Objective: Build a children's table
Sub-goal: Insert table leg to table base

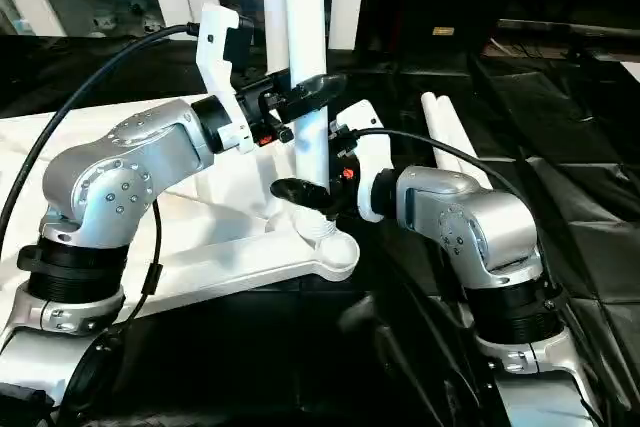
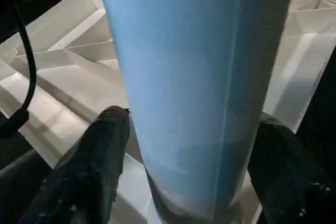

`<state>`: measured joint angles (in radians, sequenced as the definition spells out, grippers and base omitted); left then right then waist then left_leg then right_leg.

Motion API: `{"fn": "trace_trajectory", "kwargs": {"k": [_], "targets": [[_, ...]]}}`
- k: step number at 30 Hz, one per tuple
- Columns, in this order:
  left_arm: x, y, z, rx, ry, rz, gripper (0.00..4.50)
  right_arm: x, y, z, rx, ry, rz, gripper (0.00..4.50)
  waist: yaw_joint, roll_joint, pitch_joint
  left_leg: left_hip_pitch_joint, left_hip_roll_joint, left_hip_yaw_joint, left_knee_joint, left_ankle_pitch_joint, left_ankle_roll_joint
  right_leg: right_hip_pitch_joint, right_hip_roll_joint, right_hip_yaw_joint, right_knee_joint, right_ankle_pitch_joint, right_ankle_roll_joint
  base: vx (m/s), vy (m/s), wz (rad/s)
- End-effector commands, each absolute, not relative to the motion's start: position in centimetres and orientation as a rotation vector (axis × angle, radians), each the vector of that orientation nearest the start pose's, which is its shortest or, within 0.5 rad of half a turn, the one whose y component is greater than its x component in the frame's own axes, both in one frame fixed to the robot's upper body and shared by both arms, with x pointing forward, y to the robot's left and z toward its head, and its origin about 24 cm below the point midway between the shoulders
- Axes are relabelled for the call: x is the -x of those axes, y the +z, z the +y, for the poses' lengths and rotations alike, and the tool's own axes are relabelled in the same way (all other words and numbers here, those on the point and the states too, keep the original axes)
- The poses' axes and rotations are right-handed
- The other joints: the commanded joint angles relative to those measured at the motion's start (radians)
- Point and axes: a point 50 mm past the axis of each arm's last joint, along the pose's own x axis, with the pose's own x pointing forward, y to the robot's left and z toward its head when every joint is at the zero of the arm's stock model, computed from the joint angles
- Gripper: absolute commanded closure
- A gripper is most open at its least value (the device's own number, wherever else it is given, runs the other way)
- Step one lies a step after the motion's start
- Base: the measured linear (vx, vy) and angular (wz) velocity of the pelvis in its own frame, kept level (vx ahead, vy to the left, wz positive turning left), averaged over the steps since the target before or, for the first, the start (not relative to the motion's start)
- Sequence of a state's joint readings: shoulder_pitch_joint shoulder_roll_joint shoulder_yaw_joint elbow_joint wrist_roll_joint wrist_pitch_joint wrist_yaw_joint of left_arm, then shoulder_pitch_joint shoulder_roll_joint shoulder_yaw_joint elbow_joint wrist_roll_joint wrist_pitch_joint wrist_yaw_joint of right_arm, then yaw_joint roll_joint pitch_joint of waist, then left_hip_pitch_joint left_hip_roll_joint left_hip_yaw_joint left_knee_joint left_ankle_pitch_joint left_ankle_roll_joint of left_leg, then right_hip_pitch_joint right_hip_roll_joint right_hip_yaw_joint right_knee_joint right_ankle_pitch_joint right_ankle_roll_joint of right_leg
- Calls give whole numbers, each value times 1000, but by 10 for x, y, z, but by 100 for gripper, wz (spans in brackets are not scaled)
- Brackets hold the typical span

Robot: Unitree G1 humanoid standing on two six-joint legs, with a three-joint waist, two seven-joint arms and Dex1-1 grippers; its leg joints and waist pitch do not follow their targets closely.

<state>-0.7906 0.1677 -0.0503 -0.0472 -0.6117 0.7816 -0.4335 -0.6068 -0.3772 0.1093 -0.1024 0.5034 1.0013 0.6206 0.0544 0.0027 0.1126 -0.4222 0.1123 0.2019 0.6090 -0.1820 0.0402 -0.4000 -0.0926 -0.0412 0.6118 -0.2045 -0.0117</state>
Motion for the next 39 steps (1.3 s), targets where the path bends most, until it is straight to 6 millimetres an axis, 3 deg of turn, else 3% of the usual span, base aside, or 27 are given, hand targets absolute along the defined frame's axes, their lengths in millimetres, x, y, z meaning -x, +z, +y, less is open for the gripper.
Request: {"fn": "trace_trajectory", "kwargs": {"k": [1,17,26,27,28,34,35,36,37,39], "targets": [[-319,224,58,179,-1002,-27,272,-305,151,-111,-21,967,395,131,-1,-7,-77,47,113,-52,-72,-19,52,46,-79,45,-42,70,-287,0,0,0],[-319,226,58,182,-1015,-32,272,-302,145,-112,-19,992,426,255,1,-6,-79,46,112,-52,-70,-21,55,49,-80,45,-40,76,-293,0,0,0],[-323,227,61,177,-955,-36,272,-305,145,-115,-15,969,404,262,2,-4,-81,46,113,-53,-69,-27,48,50,-79,45,-39,83,-294,0,0,0],[-323,228,62,204,-957,-38,216,-306,146,-116,-20,951,386,262,4,-2,-83,46,112,-53,-69,-29,45,51,-80,44,-39,81,-296,0,0,0],[-323,228,62,204,-957,-38,216,-306,146,-116,-20,951,386,262,3,-2,-82,46,112,-53,-69,-31,45,50,-80,44,-40,79,-297,0,0,0],[-322,246,73,451,-961,-252,168,-313,163,-122,-101,887,218,264,6,3,-89,46,113,-52,-67,-48,41,53,-81,43,-40,96,-313,0,0,0],[-323,250,78,537,-945,-313,163,-314,168,-124,-133,871,181,264,5,2,-87,44,113,-50,-68,-53,46,53,-82,44,-43,95,-319,0,0,0],[-324,255,88,731,-922,-396,160,-317,174,-128,-193,833,128,264,8,5,-92,45,113,-52,-67,-54,46,55,-83,42,-40,101,-322,0,0,0],[-324,256,93,825,-912,-423,160,-318,177,-130,-219,813,108,264,8,4,-92,43,113,-52,-67,-62,42,54,-83,41,-37,111,-339,0,0,0],[-326,257,104,959,-853,-476,160,-320,179,-135,-238,772,77,264,7,6,-92,45,111,-51,-67,-75,45,52,-77,39,-40,103,-336,0,0,0]]}}
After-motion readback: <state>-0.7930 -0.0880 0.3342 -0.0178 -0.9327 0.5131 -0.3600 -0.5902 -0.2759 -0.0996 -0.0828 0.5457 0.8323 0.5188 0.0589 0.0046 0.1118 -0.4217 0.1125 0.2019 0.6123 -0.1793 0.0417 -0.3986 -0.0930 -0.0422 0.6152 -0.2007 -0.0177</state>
